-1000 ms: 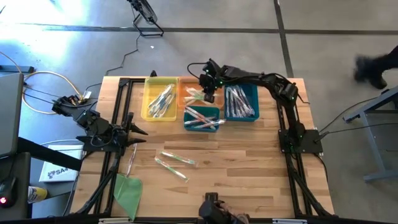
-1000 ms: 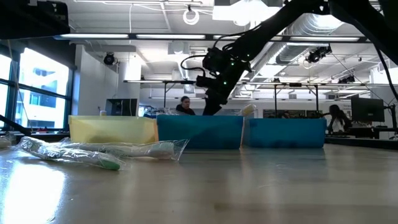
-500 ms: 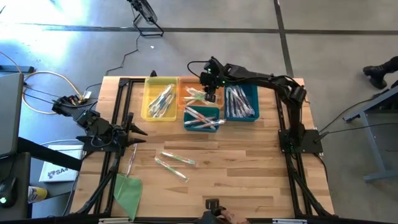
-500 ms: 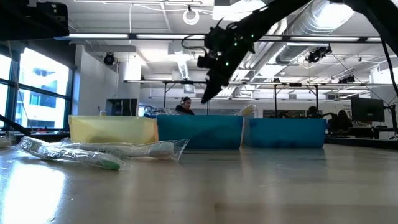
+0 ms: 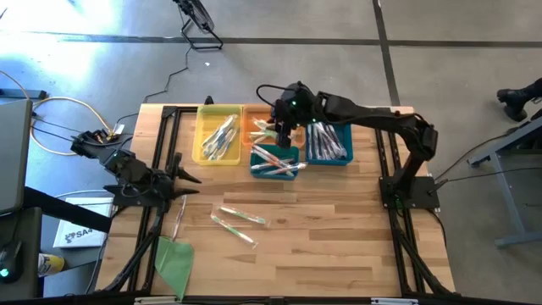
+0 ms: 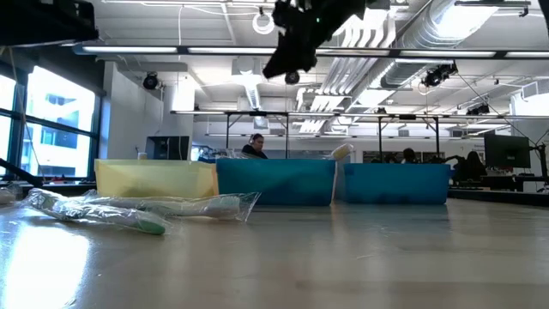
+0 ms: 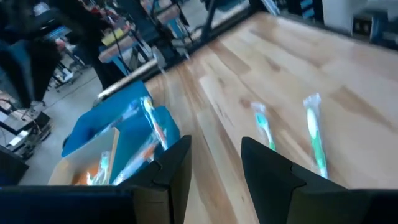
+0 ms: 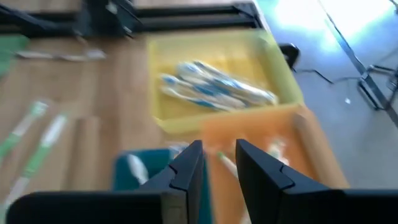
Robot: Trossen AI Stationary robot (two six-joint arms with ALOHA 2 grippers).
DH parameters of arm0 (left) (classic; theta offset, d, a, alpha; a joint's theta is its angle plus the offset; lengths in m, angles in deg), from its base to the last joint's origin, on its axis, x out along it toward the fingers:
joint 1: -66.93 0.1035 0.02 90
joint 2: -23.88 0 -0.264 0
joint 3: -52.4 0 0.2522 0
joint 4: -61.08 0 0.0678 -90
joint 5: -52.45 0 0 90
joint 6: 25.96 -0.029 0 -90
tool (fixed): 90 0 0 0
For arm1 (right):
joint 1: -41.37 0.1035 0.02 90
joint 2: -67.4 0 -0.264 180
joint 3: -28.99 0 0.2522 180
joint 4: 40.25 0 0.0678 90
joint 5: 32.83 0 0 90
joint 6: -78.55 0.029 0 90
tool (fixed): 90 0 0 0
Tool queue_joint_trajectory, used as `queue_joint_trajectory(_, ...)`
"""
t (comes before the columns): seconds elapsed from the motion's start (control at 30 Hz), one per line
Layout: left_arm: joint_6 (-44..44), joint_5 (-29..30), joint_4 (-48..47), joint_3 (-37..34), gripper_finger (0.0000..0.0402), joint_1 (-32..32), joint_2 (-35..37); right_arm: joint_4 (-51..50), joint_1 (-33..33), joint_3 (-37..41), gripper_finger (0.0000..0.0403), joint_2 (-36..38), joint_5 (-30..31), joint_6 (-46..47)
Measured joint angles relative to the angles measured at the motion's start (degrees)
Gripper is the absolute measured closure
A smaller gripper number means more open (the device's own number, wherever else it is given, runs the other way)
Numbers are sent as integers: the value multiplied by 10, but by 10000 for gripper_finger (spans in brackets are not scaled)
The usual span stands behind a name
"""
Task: Pick & Place Toothbrushes
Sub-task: Put the green toothbrush into the orange bin
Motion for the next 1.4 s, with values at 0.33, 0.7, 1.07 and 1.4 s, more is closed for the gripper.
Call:
queue_joint_trajectory(0.33,5,0,32,0,268,0,0,37,106,0,321,18,9,69)
queue_joint_trajectory(0.7,41,-18,32,0,268,0,0,74,237,0,321,17,152,66)
queue_joint_trajectory(1.07,149,-21,82,0,268,0,0,75,295,0,321,12,149,219)
queue_joint_trajectory(1.4,214,-20,129,0,268,0,0,78,320,0,321,11,153,271)
